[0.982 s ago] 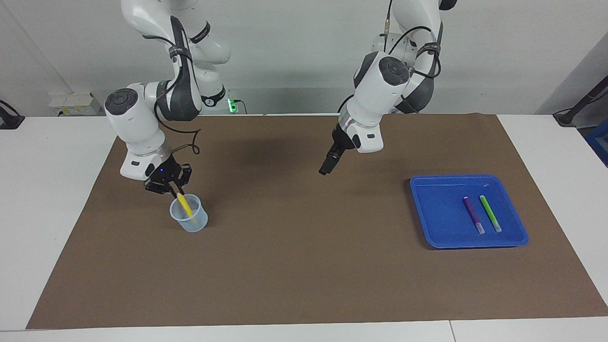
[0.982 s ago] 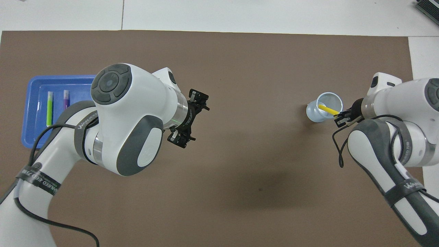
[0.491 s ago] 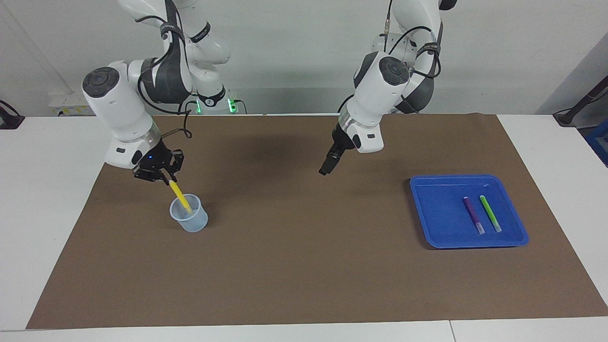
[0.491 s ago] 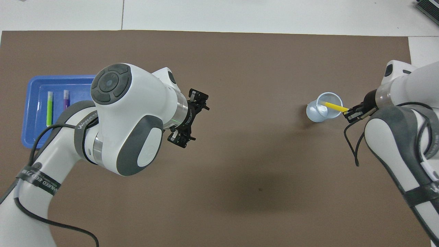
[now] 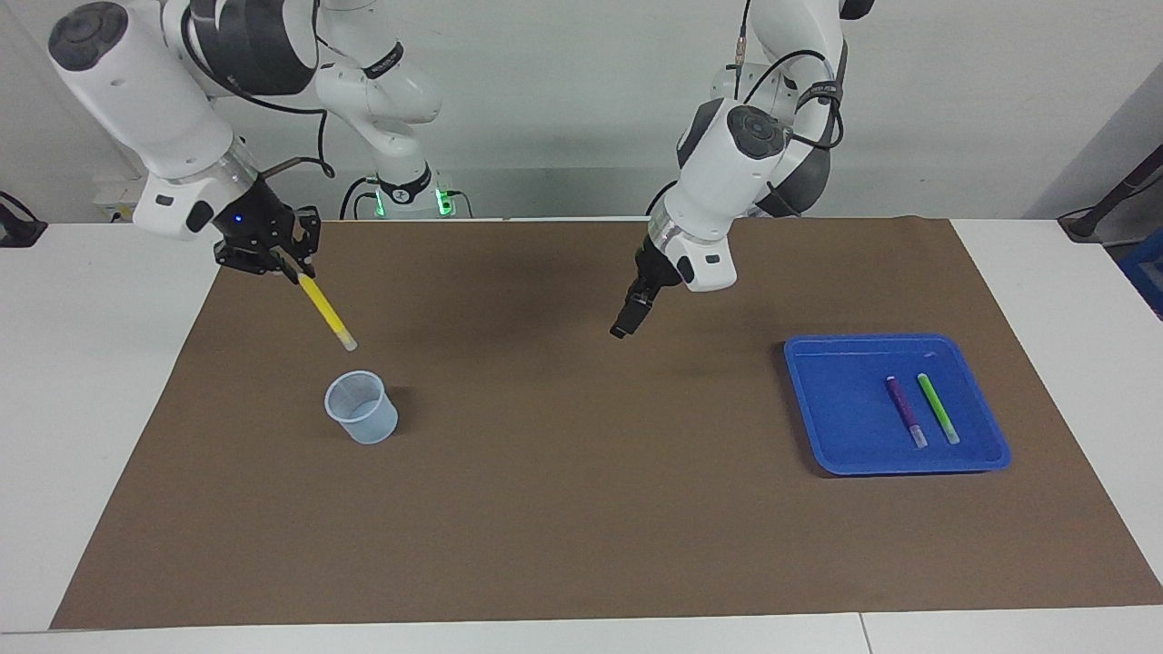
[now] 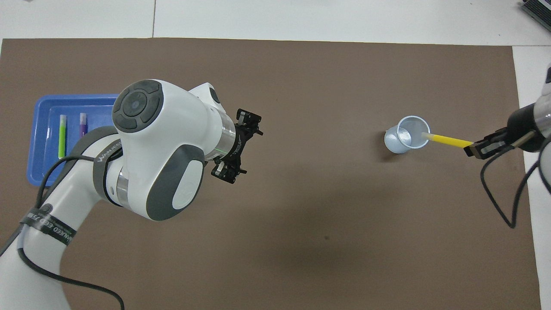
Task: Right arm passes pens to left for tray arrangement
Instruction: 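Pull the yellow pen out and carry it toward the left gripper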
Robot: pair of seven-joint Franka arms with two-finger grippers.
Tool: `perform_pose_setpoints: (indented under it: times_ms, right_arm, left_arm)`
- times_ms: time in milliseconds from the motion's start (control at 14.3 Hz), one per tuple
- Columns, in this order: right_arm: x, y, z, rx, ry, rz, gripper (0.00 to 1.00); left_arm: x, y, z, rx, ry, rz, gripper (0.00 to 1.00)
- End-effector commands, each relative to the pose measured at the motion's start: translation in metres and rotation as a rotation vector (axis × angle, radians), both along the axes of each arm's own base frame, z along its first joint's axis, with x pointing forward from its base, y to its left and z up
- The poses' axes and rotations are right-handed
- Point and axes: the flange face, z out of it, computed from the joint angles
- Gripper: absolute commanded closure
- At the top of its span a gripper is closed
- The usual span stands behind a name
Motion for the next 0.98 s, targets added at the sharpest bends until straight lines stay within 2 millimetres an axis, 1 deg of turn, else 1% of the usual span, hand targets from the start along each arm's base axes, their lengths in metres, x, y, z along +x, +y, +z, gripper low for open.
perform_pose_setpoints:
  times_ms: [0, 70, 210, 421, 631, 701, 772, 842, 912]
  right_arm:
    - [0.006, 0.022, 0.005, 0.119, 0.048, -0.194, 1.00]
    - [0.008, 0.035, 0.007, 0.151, 0.058, -0.269, 1.00]
    - [0.012, 0.077, 0.009, 0.227, 0.065, -0.363, 1.00]
    - [0.014, 0.131, 0.013, 0.300, 0.085, -0.520, 1.00]
    - [0.014, 0.166, 0.005, 0.338, 0.108, -0.612, 1.00]
    - [0.013, 0.178, 0.003, 0.340, 0.116, -0.635, 1.00]
    - [0.012, 0.190, 0.002, 0.343, 0.121, -0.655, 1.00]
    - [0.010, 0.202, -0.001, 0.345, 0.127, -0.679, 1.00]
    - [0.009, 0.211, -0.004, 0.351, 0.122, -0.701, 1.00]
  left_arm:
    - [0.000, -0.003, 0.004, -0.039, -0.005, 0.060, 0.00]
    - [0.000, -0.005, 0.005, -0.043, -0.009, 0.060, 0.00]
    - [0.000, -0.007, 0.007, -0.071, -0.006, 0.080, 0.00]
    - [0.005, -0.008, 0.013, -0.124, -0.025, 0.116, 0.00]
    - [0.011, -0.005, 0.024, -0.220, -0.033, 0.184, 0.00]
    - [0.014, -0.008, 0.034, -0.251, -0.058, 0.203, 0.00]
    - [0.014, -0.011, 0.038, -0.264, -0.068, 0.214, 0.00]
    - [0.006, -0.022, 0.039, -0.267, -0.059, 0.212, 0.00]
    - [0.003, -0.028, 0.042, -0.276, -0.054, 0.232, 0.00]
